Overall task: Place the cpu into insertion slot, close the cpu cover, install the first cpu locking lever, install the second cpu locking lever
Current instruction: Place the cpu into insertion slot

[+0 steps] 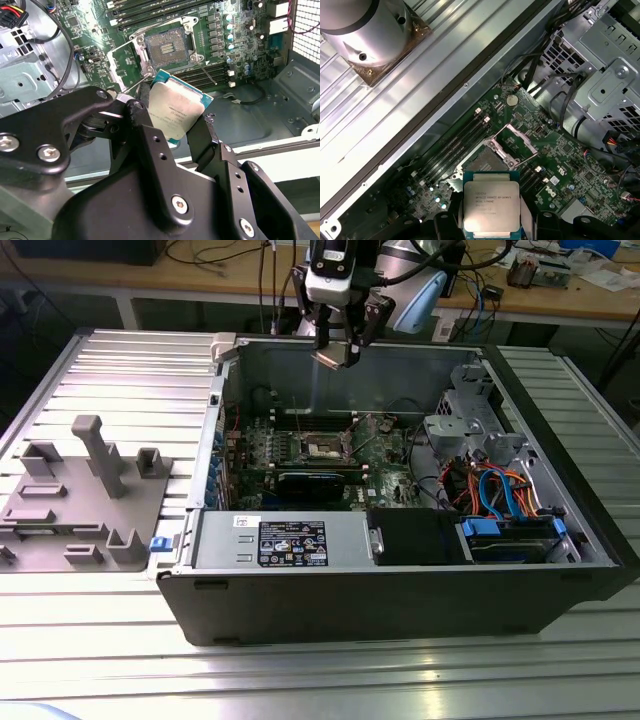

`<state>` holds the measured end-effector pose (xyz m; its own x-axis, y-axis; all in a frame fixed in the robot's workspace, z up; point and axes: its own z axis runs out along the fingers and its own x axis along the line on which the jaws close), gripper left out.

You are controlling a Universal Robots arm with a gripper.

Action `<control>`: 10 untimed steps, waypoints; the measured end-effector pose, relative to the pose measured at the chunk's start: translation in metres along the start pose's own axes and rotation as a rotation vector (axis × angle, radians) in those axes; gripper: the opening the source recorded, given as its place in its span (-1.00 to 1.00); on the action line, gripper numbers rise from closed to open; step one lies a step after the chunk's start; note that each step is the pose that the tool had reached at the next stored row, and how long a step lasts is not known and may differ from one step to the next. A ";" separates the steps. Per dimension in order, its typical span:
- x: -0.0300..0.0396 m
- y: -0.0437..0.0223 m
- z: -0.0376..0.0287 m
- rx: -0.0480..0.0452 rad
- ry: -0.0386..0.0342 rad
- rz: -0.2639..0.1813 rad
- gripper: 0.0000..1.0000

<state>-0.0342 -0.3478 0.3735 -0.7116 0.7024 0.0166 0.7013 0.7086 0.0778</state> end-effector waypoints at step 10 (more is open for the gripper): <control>-0.0001 0.0000 0.0013 -0.0020 -0.0097 0.124 0.08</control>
<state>-0.0341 -0.3478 0.3721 -0.6193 0.7850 0.0166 0.7835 0.6165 0.0778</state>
